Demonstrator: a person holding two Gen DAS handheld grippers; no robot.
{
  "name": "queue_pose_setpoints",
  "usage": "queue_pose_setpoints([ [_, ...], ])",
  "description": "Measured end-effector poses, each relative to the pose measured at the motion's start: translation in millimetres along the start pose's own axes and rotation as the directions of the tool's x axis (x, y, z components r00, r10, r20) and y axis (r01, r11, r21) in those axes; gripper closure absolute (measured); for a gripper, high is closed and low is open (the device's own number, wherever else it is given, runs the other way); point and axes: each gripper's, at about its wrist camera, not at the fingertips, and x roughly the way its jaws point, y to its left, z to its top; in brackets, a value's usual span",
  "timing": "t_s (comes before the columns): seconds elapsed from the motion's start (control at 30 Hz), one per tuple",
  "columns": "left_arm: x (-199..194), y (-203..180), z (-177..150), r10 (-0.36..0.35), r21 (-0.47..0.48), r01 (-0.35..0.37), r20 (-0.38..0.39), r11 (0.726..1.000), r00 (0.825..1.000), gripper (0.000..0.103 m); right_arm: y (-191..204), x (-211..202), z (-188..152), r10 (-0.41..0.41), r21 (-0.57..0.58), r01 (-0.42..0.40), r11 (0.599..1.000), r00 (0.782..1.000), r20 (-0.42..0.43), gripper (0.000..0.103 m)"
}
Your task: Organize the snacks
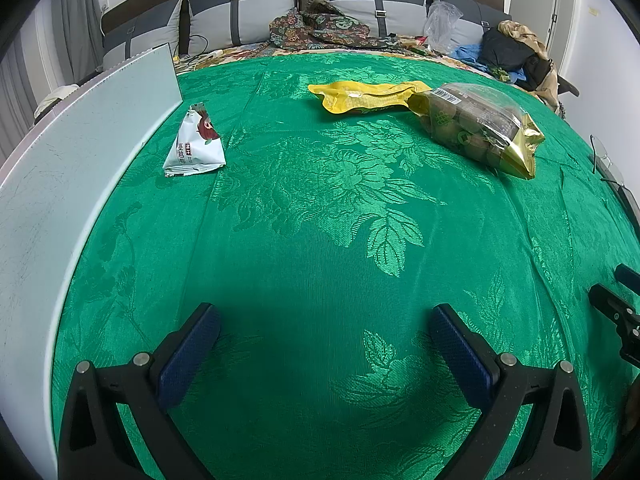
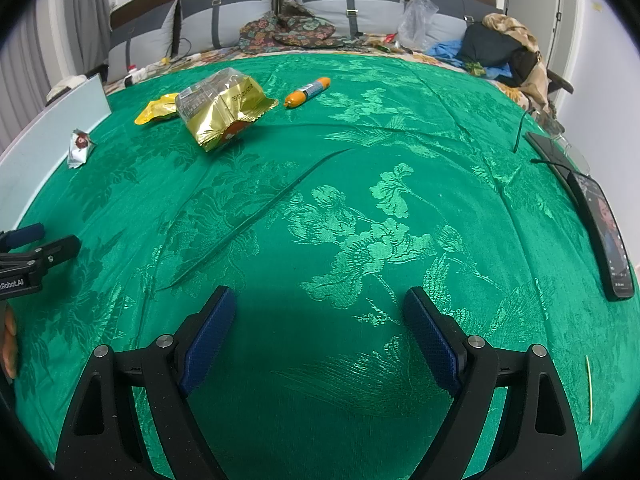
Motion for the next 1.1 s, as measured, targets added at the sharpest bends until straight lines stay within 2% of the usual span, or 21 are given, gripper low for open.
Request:
queue_pose_setpoints([
  [0.27, 1, 0, 1, 0.000, 0.000, 0.000, 0.000, 1.000, 1.000, 0.000, 0, 0, 1, 0.004, -0.001, -0.004, 1.000, 1.000, -0.003, 0.013],
  [0.37, 1, 0, 1, 0.000, -0.001, 0.000, 0.001, 1.000, 1.000, 0.000, 1, 5, 12, 0.049, -0.065, -0.052, 0.997, 0.997, -0.052, 0.017],
  [0.47, 1, 0, 0, 0.001, 0.000, -0.001, 0.001, 1.000, 1.000, 0.000, 13, -12, 52, 0.102, -0.153, -0.093, 0.984, 0.994, 0.051, 0.016],
  [0.53, 1, 0, 0, 0.000, 0.000, 0.000, 0.001, 1.000, 1.000, 0.000, 28, -11, 82, 0.122, -0.221, -0.103, 0.970, 0.990, 0.071, 0.015],
  [0.63, 1, 0, 0, 0.000, -0.001, 0.000, 0.001, 1.000, 1.000, 0.000, 59, 16, 128, 0.131, -0.326, -0.122, 0.937, 0.991, 0.004, 0.015],
  [0.7, 2, 0, 1, -0.001, -0.001, 0.001, 0.001, 1.000, 1.000, 0.000, 80, 46, 151, 0.091, -0.391, -0.108, 0.914, 0.994, -0.062, 0.015],
  [0.77, 2, 0, 0, -0.001, -0.001, 0.001, 0.001, 1.000, 1.000, 0.000, 90, 70, 158, 0.056, -0.411, -0.095, 0.906, 0.993, -0.107, 0.016],
  [0.83, 2, 0, 0, -0.001, -0.001, 0.001, 0.001, 1.000, 1.000, 0.000, 92, 88, 160, 0.066, -0.388, -0.130, 0.912, 0.982, -0.176, 0.020],
  [0.87, 2, 0, 1, -0.001, -0.001, 0.001, 0.001, 1.000, 1.000, 0.000, 90, 91, 159, 0.075, -0.364, -0.139, 0.921, 0.980, -0.185, 0.032],
  [0.97, 2, 0, 1, -0.001, -0.001, 0.001, 0.001, 1.000, 1.000, 0.000, 74, 80, 150, 0.111, -0.269, -0.155, 0.951, 0.979, -0.173, 0.035],
  [1.1, 2, 0, 1, -0.001, -0.001, 0.001, 0.001, 1.000, 1.000, 0.000, 41, 41, 118, 0.141, -0.135, -0.160, 0.978, 0.980, -0.138, 0.035],
])
